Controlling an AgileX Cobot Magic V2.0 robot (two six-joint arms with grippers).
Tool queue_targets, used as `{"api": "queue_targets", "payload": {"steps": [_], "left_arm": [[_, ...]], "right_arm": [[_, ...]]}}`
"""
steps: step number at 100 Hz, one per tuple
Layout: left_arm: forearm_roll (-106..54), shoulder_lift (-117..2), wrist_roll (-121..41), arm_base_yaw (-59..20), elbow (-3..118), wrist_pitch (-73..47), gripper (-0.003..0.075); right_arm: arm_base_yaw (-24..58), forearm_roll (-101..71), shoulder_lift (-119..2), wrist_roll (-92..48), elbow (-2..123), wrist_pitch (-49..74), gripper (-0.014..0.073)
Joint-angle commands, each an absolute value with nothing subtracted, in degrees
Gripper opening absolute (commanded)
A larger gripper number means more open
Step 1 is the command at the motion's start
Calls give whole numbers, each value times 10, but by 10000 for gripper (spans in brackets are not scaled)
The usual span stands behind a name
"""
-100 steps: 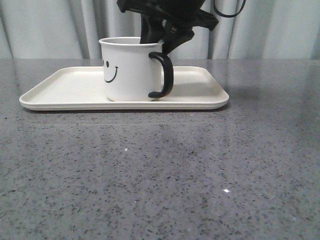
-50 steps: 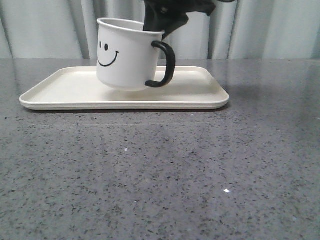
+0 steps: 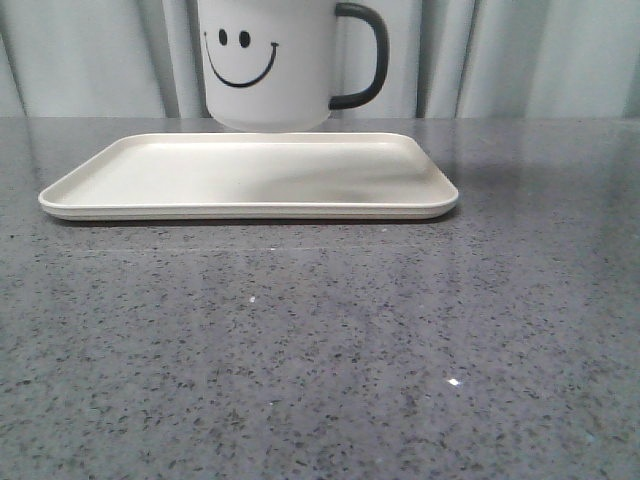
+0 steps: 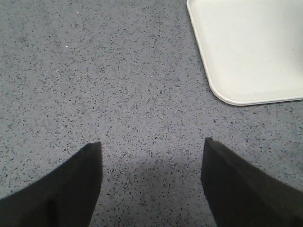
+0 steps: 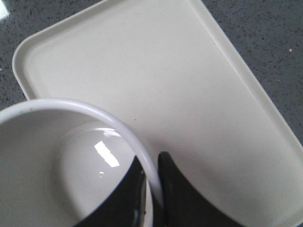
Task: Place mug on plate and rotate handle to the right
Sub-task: 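Lift the mug with the right gripper and rotate it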
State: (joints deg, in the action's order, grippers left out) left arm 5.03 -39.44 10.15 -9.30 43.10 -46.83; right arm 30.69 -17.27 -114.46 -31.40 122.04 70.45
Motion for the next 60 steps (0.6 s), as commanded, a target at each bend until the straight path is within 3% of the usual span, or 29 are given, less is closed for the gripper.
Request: {"api": "queue_targets", "payload": {"steps": [1,22,60], "left_arm": [[54,-394,106,-92,445,-434,439],[54,-394,106,-92,445,-434,439],[54,-394,106,-92,445,-434,439]], "right_arm": [[306,-187,-1141,-345,1278,734,-61],[305,-214,-1205,-388,1355,765,-61],[305,-224,-1214,-454,1355,765,-61]]}}
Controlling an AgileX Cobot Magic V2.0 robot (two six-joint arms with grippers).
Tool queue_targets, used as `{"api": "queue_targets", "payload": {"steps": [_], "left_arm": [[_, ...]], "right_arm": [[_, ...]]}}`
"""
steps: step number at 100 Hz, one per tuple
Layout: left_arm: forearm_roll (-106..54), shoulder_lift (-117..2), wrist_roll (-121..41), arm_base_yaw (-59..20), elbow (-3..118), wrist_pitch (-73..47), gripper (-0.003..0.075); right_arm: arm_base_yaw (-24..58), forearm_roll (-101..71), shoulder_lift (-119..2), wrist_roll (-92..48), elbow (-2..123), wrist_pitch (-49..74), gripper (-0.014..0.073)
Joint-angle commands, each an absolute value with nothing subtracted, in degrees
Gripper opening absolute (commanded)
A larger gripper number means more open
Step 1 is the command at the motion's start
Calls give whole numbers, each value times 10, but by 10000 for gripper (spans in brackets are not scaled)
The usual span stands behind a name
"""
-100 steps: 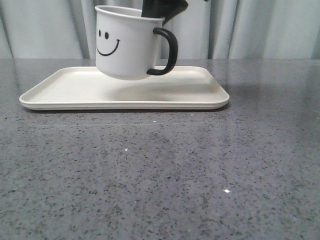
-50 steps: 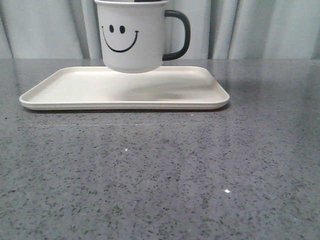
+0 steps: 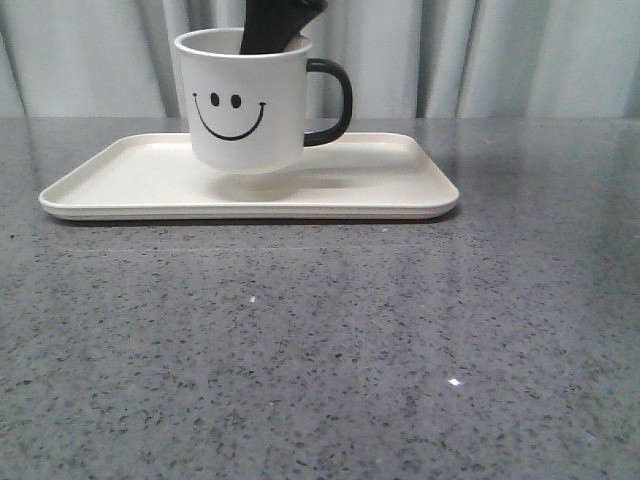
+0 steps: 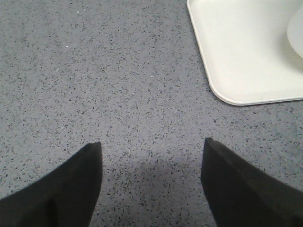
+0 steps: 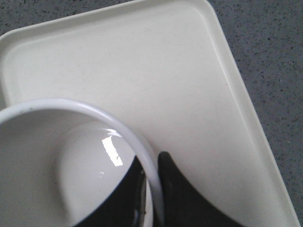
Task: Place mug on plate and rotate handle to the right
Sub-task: 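Lift the mug with the right gripper and rotate it, then lower the rotated mug onto the tray and release with the right gripper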
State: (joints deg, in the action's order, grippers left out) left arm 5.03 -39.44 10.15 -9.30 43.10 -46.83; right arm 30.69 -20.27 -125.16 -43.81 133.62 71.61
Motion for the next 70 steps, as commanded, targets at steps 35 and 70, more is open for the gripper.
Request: {"api": "queue_targets", "payload": {"steps": [35,70], "left_arm": [[54,-394,106,-92,445,-434,439],[54,-394,106,-92,445,-435,439]], "right_arm": [[305,-224,-1214,-458,1349,765,-61],[302,-224,-1214,-467,1330,765,-61]]}}
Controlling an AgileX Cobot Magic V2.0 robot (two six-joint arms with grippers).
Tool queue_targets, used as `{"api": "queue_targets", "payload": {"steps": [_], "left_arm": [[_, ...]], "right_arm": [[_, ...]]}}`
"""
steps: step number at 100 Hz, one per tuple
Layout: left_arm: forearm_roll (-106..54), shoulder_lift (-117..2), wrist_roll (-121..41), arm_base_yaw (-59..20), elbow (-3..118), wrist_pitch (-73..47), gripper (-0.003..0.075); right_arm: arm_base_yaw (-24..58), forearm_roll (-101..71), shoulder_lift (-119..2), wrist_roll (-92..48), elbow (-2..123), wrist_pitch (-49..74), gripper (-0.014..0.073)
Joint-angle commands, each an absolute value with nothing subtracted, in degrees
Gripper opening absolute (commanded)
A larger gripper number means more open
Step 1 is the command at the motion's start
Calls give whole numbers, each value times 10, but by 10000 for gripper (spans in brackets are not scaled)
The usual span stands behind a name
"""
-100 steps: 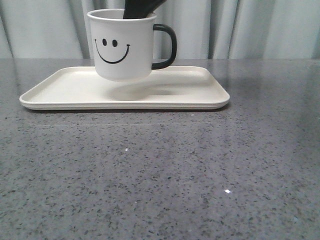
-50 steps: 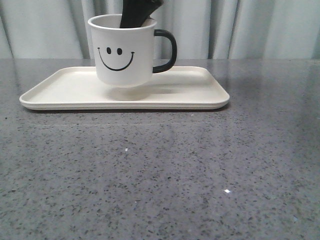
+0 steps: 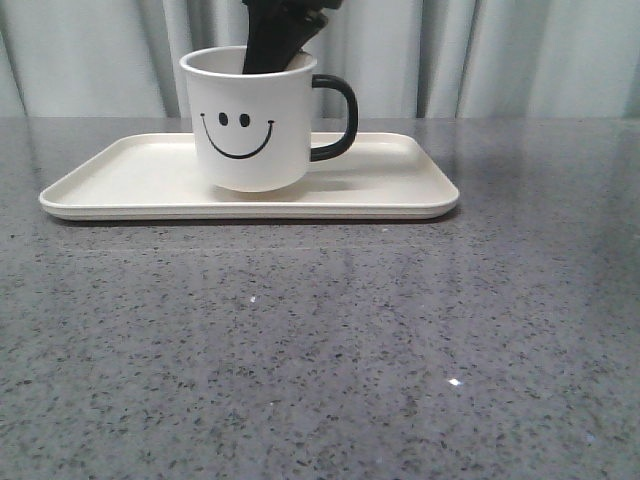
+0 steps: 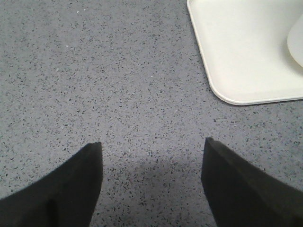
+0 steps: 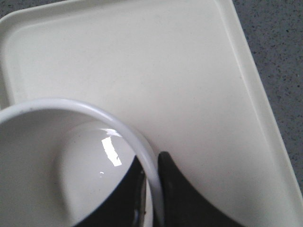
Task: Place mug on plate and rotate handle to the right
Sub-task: 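Lower the rotated mug onto the tray and release with the right gripper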
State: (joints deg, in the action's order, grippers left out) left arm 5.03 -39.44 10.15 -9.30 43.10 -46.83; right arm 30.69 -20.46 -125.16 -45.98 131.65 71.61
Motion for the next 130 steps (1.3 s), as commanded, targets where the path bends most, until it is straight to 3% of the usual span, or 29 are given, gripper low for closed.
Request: {"api": "queue_targets", "payload": {"steps": [1,111,121,130], "left_arm": [[54,-394,106,-92,445,-435,439],[54,-394,106,-92,445,-436,439],[54,-394,106,-92,445,-436,439],[54,-394,106,-92,445,-436,439]], "right_arm": [[302,-224,-1214,-467,1330,765,-61],[295,-226,-1215,-477,1290,749,-59],[295,-226,-1215,-477,1290,747,-8],[295,-226,-1215,-477,1290,746,105]]}}
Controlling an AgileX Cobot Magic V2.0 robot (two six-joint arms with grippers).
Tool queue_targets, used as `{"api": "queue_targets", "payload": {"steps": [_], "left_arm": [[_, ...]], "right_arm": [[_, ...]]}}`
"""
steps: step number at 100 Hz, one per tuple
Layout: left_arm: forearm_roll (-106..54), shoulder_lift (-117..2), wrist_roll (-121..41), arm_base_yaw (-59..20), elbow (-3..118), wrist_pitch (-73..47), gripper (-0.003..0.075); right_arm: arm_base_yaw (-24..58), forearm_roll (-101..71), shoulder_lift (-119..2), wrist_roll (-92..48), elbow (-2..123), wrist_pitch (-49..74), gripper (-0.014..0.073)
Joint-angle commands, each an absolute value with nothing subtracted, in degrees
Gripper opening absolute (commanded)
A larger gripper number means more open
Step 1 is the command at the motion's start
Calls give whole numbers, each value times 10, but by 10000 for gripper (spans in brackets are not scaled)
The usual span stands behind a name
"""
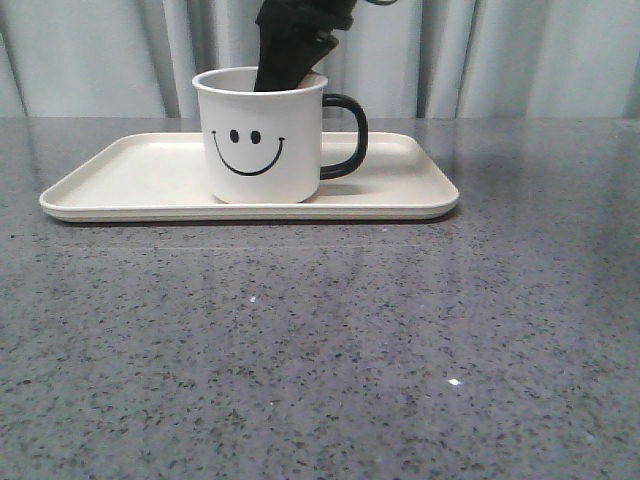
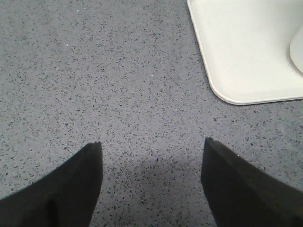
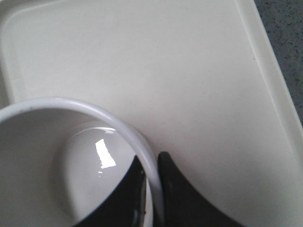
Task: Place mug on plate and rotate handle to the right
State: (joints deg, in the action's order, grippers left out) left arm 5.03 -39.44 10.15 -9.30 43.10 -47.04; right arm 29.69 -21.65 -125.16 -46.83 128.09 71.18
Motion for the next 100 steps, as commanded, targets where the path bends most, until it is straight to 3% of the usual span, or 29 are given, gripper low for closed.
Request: {"api": "queue_targets", "payload": {"steps": [1,17,29,61,100], "left_arm": [[54,-394,106,-92,445,-436,439],[54,-394,106,-92,445,-436,439],[54,-394,106,-92,445,-436,439],[54,-394,106,-92,445,-436,439],[54,-394,106,-92,445,-435,439]], "right_arm": [[295,-226,-1215,-477,1290,746,127],[295,-226,-1215,-477,1290,740,367],[295,-226,-1214,-469,1296,728,457],[279,-218,-1153,-418,1297,711,474],[248,-188,-990,-346,1263,670,474]]}}
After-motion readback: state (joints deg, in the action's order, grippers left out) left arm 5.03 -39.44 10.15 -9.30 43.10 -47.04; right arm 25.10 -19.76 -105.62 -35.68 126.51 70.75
